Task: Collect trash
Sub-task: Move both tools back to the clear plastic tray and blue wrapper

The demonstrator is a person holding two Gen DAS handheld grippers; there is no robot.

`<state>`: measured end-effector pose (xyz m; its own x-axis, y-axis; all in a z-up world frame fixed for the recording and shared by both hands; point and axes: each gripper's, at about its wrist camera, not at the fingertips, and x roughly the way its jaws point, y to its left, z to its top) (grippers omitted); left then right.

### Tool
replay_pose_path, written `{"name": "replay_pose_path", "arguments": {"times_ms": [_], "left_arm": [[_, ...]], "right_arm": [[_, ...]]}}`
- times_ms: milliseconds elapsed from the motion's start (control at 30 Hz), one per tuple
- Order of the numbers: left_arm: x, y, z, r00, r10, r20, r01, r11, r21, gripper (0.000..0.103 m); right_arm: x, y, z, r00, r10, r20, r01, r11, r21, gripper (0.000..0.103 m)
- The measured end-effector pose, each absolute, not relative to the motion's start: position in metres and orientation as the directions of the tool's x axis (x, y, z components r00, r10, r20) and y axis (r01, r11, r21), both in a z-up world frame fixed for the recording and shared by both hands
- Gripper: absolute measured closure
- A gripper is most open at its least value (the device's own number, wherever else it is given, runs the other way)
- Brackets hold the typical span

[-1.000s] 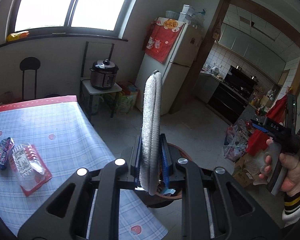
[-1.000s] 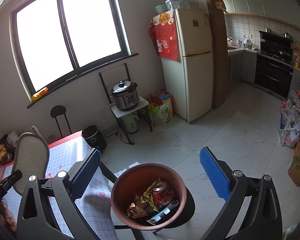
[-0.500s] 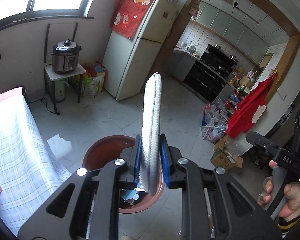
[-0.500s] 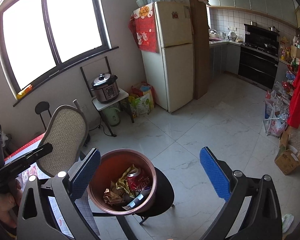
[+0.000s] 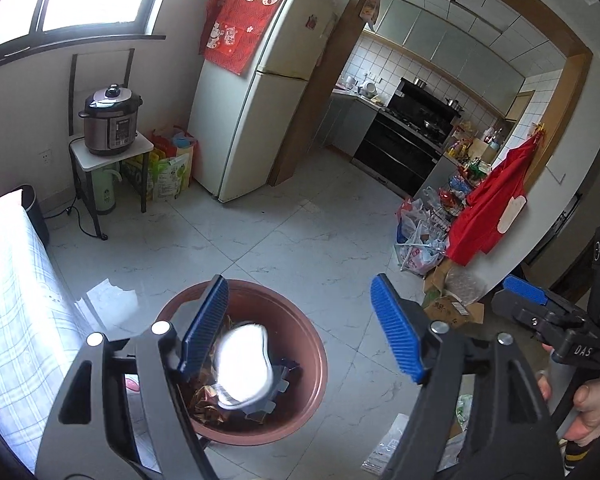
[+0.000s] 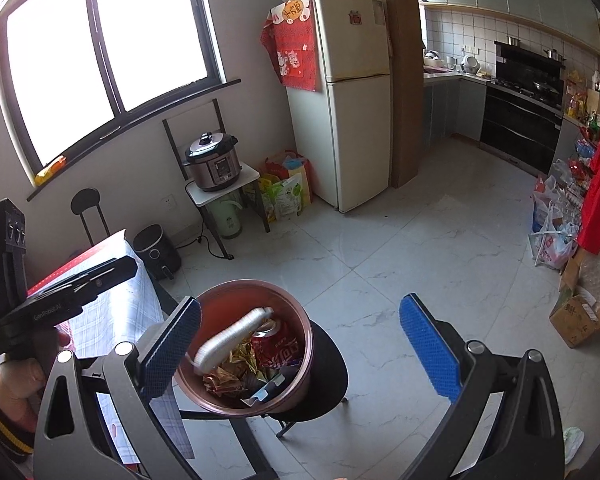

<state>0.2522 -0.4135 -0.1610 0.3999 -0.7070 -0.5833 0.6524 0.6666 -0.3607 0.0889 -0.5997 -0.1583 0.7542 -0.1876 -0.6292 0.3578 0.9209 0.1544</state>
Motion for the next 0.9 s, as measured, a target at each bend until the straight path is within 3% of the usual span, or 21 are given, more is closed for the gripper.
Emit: {"name": "replay_pose_path", "arguments": {"times_ms": [100, 600, 900], "left_arm": [[0.249, -0.397, -0.149, 0.431, -0.695, -0.576, 0.645, 0.683, -0.342, 0.008], [0.215, -0.234, -0.09, 0.664, -0.507, -0.55, 0.461, 0.856, -0.232, 0.006], [0.186, -0.076, -0.086, 0.791, -0.212, -0.575, 0.158, 0.977, -0.143, 0.006]], "right_arm": [[0.09, -0.596, -0.155, 0.763, -0.183, -0.621, 0.356, 0.919, 0.167, 0.006], [0.119, -0.508, -0.133, 0.803, -0.078, -0.591, 0.211, 0.965, 0.159, 0.006], [0.152, -0.414, -0.128, 0.8, 0.051, -0.598, 0.034, 0.991, 0.13, 0.006]]}}
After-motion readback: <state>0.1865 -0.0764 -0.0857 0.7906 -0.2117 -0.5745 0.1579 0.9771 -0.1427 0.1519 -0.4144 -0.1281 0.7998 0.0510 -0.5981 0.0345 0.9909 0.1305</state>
